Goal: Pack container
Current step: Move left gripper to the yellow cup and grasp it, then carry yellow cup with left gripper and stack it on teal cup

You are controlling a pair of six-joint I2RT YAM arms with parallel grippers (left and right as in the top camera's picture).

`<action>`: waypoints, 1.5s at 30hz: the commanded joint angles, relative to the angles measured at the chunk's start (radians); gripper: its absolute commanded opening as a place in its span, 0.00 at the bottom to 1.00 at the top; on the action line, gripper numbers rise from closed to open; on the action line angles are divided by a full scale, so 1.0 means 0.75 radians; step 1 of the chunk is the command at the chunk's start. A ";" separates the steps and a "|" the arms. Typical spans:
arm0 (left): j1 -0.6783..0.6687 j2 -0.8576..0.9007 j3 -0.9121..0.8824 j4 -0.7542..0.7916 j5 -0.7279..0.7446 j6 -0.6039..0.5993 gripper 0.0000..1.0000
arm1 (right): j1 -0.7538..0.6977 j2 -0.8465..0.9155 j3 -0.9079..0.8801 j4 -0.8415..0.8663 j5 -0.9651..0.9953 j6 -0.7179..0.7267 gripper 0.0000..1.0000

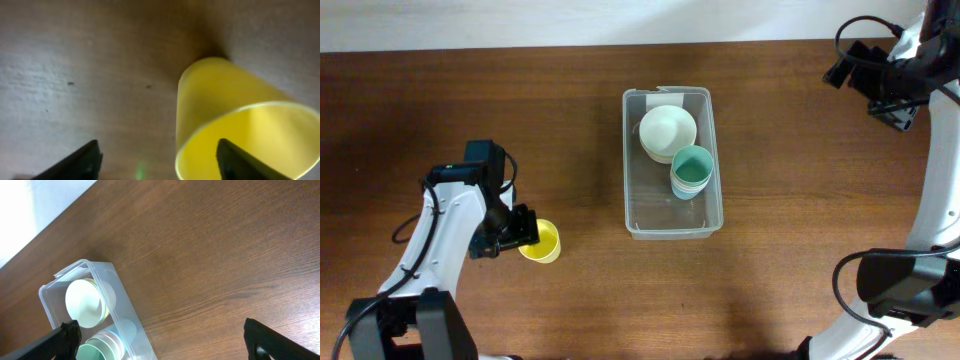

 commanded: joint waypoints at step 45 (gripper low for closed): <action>-0.599 -0.074 1.095 0.068 0.140 0.283 0.01 | -0.004 -0.001 0.010 0.000 0.003 -0.003 0.99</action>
